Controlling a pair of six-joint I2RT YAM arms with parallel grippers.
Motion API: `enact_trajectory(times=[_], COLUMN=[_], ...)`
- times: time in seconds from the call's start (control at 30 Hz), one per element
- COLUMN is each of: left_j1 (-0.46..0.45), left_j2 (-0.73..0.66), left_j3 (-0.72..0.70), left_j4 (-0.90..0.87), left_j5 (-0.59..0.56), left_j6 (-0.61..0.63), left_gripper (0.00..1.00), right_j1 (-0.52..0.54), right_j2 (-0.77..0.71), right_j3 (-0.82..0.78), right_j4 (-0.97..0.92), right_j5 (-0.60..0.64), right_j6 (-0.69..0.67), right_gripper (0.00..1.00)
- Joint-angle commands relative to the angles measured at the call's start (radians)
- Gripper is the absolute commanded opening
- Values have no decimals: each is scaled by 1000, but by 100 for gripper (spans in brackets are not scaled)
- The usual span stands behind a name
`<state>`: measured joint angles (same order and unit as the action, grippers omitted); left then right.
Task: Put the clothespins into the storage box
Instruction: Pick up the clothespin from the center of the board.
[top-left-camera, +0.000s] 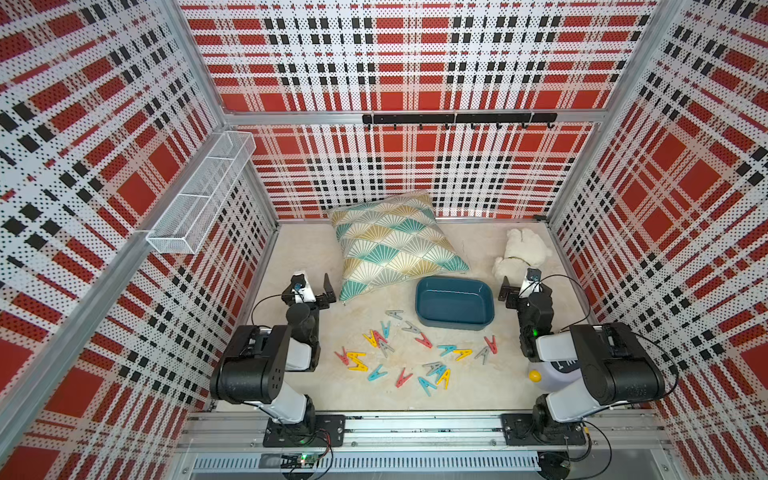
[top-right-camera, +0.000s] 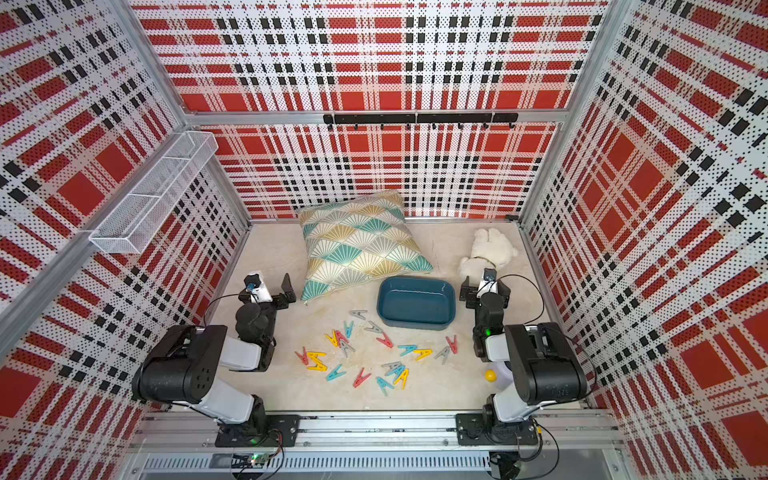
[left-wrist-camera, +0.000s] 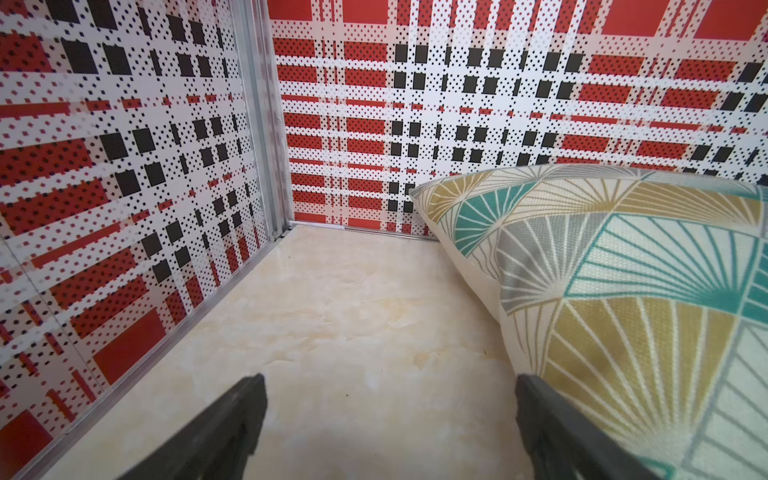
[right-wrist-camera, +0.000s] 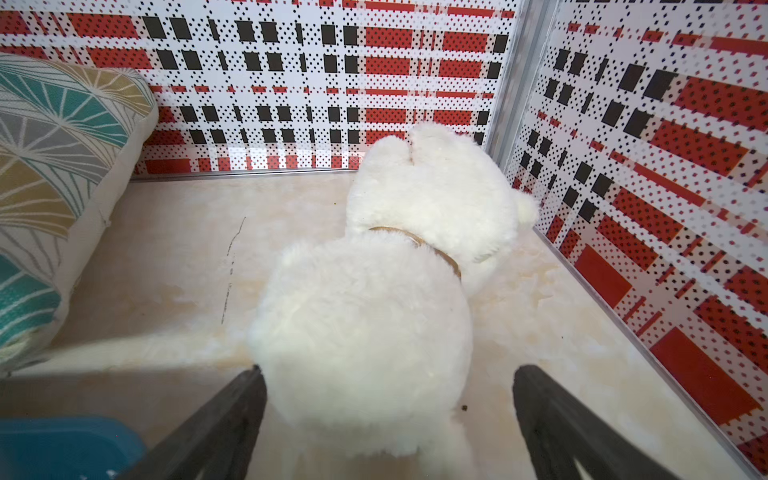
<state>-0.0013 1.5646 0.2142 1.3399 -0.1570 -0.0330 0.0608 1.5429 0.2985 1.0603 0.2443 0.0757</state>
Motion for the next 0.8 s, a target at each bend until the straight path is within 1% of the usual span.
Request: enact_trajectory(times=[0.0,0.17,0.7,0.77], left_j1=[1,-4,6,12], left_j2=[2,3,5,1], left_j3=[5,7,9,6], left_j4=[16,16,14,16], left_j5=[1,-12,13,25], left_j6=[1,5,-3,-8], left_gripper=[99,99,99,99], right_j1=[-6,-5,-6,-7], right_j2=[-2,-2,-2,-6], right_j3=[6,6,7,17], right_j4=[14,13,12,7], right_j5=[6,6,4,-17], right_j6=[9,9,9,-2], right_gripper=[100,100,100,100])
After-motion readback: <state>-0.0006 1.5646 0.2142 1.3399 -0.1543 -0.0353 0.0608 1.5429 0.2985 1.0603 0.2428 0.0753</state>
